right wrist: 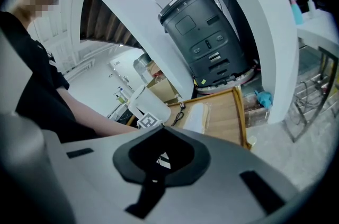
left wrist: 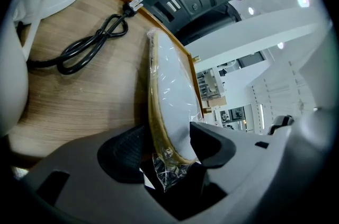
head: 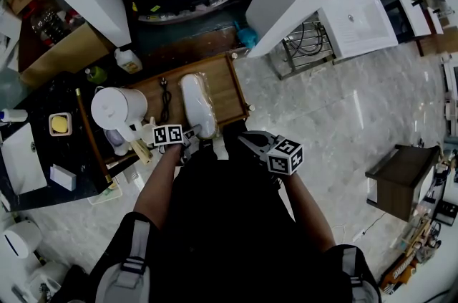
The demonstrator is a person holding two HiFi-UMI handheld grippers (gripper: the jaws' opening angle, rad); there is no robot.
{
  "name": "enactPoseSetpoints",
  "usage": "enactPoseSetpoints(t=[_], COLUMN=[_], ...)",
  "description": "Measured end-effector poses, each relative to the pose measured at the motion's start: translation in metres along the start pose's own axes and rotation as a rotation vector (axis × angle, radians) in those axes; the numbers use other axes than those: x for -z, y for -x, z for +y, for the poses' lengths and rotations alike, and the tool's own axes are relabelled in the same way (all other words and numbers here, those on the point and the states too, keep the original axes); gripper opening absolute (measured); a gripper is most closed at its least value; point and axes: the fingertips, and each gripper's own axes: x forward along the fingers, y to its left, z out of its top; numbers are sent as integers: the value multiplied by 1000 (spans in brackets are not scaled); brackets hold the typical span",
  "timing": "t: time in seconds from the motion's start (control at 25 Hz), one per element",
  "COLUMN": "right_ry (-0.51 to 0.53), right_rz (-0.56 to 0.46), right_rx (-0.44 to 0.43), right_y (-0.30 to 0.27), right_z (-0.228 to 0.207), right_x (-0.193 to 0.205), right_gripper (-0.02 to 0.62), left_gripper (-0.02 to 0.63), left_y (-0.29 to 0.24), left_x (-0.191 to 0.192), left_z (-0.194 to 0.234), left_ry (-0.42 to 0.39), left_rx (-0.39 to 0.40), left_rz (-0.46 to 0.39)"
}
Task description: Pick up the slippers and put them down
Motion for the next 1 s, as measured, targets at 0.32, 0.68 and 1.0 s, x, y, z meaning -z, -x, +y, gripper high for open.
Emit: enactPoseSetpoints(t=[0.32, 0.68, 1.0], right_ry=[-15, -25, -22], right_rz=[1, 2, 13], right_rx=[5, 15, 11], right_y=[2, 4, 0], right_z=[-2, -5, -4], right_x=[3, 5, 3], right_gripper=[8, 8, 8], left_gripper=[238, 176, 126], left_y=[-2, -3, 3], left_x=[-1, -4, -3], left_z=[2, 5, 2], left_ry=[-24, -27, 34], left_rx=[-18, -5, 49], left_rz=[33, 46, -14])
